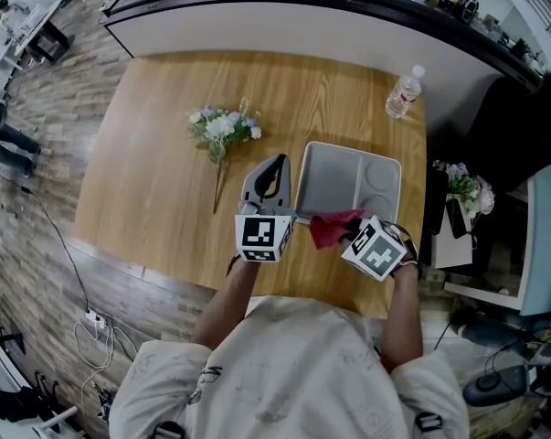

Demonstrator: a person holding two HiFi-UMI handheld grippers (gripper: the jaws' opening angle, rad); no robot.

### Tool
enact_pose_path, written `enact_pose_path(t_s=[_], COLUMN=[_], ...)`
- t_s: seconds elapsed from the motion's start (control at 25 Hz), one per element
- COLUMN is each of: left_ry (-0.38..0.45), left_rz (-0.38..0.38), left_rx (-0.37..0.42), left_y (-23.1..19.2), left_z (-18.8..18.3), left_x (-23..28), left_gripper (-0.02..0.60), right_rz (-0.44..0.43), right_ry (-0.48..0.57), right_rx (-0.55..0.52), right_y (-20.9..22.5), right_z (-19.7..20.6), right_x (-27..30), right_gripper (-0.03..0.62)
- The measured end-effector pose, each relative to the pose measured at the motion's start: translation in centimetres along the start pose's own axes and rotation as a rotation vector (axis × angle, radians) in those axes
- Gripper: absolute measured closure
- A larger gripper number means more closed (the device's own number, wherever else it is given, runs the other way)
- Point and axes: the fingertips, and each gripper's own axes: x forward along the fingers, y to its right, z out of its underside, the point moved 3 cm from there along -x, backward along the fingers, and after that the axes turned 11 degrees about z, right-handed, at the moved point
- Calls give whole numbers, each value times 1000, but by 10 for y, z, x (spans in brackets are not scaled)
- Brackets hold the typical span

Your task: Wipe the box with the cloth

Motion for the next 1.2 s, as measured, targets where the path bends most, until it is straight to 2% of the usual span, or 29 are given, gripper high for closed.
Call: enact_pose_path(t_s=[0.28,0.64,1.04,1.2], left_ry=[1,5,-19,-35], left_rz=[-22,-39,-23,-6], left_rx=[-10,-21,-53,-65], left_y=[-11,-22,-24,-27], left_z=[2,5,20,27], left_x=[-8,-20,-27,-25], left_gripper=[574,574,574,574], right_rz=[64,353,563,589], right_ry=[87,190,179,116], right_rx=[-29,-64,-111,-154], right_y=[24,82,114,123], right_z=[-33,-75,-107,-108], right_x=[-19,-19,29,57], right_gripper=[539,537,537,537])
